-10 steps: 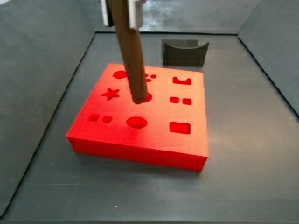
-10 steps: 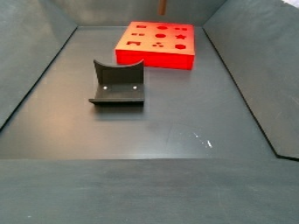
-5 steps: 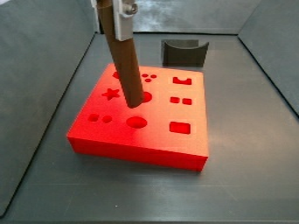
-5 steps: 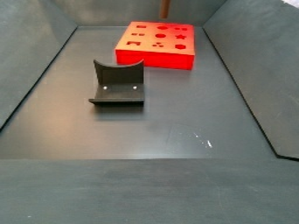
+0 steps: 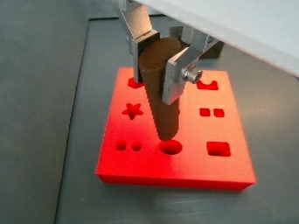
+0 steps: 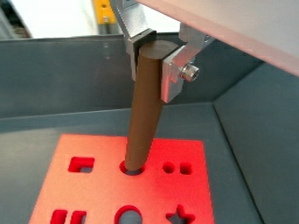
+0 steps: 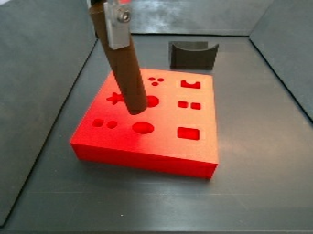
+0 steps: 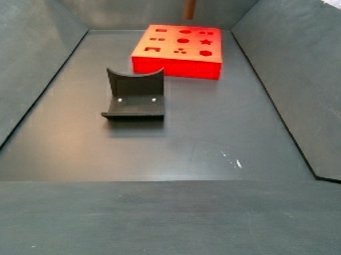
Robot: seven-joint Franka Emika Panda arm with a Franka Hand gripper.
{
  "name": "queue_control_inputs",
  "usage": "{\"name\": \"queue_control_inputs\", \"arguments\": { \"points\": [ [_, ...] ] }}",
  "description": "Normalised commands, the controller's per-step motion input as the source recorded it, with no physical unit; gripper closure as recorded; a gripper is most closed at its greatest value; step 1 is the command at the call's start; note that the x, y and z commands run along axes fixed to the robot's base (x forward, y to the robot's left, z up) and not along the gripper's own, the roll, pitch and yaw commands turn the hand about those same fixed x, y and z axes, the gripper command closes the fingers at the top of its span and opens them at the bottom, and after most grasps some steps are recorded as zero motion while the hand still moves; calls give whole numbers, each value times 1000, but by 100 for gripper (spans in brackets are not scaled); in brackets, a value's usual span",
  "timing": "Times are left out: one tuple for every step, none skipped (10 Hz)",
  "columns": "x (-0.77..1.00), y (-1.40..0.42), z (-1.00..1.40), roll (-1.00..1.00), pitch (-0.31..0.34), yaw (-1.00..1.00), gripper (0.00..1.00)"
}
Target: Insert the oval object.
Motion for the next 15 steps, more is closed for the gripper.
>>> {"name": "queue_control_inputs", "arguments": {
  "points": [
    [-83, 0, 0, 100, 79, -994, 100],
    [-26, 0, 9, 20, 61, -1000, 100],
    [0, 0, 77, 0, 91, -1000, 100],
    [0, 0, 80, 0, 93, -1000, 100],
    [0, 0, 129, 0, 144, -960, 100],
    [49, 0, 126, 0, 221, -729, 100],
    [54, 6, 60, 0, 247, -691, 100],
    [3, 26, 17, 1, 256, -720, 100],
    [0, 66, 0, 31, 267, -809, 100],
    [-6, 60, 0, 29, 256, -837, 100],
    [117, 14, 49, 0, 254, -626, 100],
    [0, 0, 0, -7, 0, 0, 100],
    [0, -26, -9, 0, 0, 0, 100],
    [217, 0, -23, -13, 17, -20, 100],
    [820, 51, -180, -30, 80, -289, 100]
  ]
}}
